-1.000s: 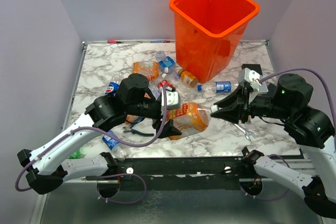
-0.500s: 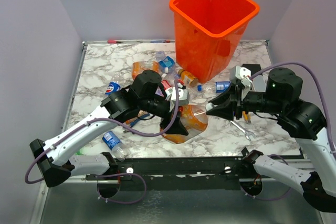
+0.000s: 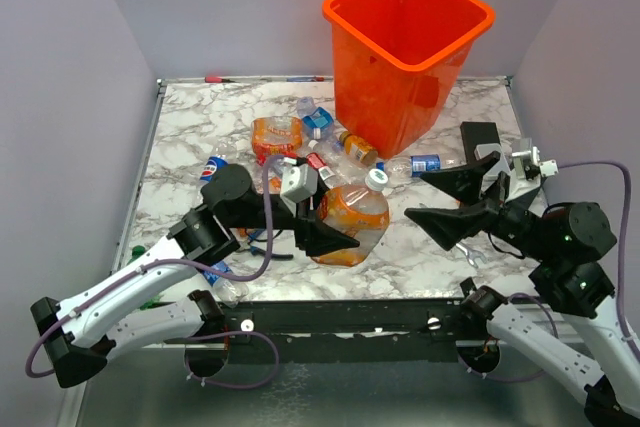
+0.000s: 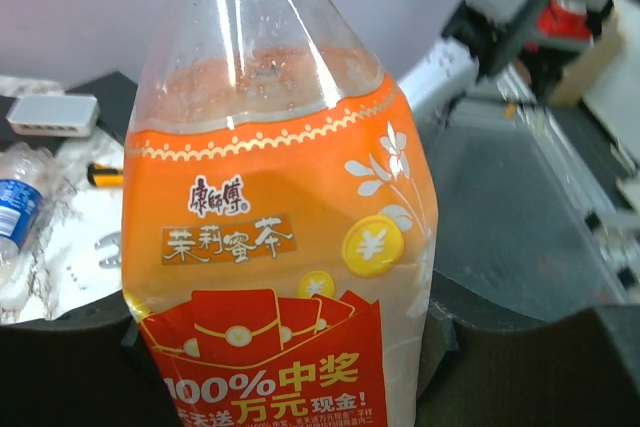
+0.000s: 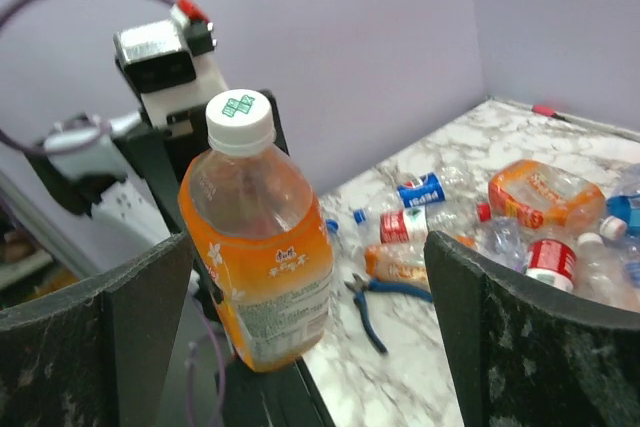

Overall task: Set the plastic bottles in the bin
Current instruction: Place the plastic bottle in the trash bin.

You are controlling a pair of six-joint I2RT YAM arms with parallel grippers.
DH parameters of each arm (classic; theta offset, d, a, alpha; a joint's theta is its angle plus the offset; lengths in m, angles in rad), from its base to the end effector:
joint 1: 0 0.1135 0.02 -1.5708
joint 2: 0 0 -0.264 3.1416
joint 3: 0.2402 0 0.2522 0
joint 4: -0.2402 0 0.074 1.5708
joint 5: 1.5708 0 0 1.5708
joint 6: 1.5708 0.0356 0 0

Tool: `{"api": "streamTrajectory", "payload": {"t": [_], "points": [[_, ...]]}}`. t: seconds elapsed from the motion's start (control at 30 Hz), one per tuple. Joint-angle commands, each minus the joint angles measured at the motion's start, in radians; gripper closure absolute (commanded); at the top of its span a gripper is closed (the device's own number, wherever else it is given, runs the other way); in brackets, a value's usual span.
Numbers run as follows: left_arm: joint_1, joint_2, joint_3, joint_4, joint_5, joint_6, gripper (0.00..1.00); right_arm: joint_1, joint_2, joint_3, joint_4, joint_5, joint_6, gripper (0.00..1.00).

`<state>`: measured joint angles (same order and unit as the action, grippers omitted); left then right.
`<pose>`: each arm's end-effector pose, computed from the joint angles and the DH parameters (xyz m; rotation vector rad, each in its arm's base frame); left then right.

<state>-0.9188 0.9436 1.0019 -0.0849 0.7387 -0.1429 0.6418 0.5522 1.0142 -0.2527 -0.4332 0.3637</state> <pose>0.1062 -0.1786 0.3988 1.2123 1.3054 -1.3783 0.0646 0.0669 0.4370 -0.5809 1.3576 1.1226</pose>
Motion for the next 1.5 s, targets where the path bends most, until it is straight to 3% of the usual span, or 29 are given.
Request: {"api": "streamTrajectory", "payload": {"t": [0.0, 0.13, 0.3, 0.5, 0.63, 1.0, 1.07, 1.37, 1.4, 1.47], "points": [[-0.005, -0.075, -0.184, 0.539, -0.174, -0.315, 0.83, 0.004, -0.056, -0.160, 0.418, 0.168, 0.276, 0.00], [-0.005, -0.083, -0.236, 0.582, -0.213, -0.365, 0.85, 0.004, 0.015, -0.164, 0.542, 0.109, 0.329, 0.00], [-0.008, -0.091, -0.258, 0.599, -0.227, -0.383, 0.85, 0.004, 0.175, -0.067, 0.542, 0.028, 0.351, 0.00], [-0.009, -0.112, -0.276, 0.599, -0.243, -0.379, 0.84, 0.004, 0.312, 0.066, 0.417, -0.038, 0.311, 0.03], [-0.009, -0.110, -0.280, 0.597, -0.238, -0.379, 0.84, 0.005, 0.355, 0.115, 0.368, -0.092, 0.282, 0.08], [-0.010, -0.090, -0.264, 0.559, -0.229, -0.365, 0.83, 0.073, 0.479, 0.250, 0.177, -0.217, 0.193, 0.12], [-0.010, -0.086, -0.260, 0.556, -0.228, -0.364, 0.83, 0.107, 0.500, 0.274, 0.135, -0.189, 0.168, 0.20], [-0.009, -0.094, -0.262, 0.524, -0.226, -0.354, 0.81, 0.128, 0.499, 0.228, 0.244, -0.182, 0.227, 0.78], [-0.009, -0.097, -0.264, 0.517, -0.228, -0.352, 0.78, 0.129, 0.500, 0.227, 0.268, -0.189, 0.233, 0.87], [-0.009, -0.105, -0.267, 0.501, -0.238, -0.349, 0.55, 0.128, 0.501, 0.227, 0.287, -0.196, 0.243, 0.99]]}}
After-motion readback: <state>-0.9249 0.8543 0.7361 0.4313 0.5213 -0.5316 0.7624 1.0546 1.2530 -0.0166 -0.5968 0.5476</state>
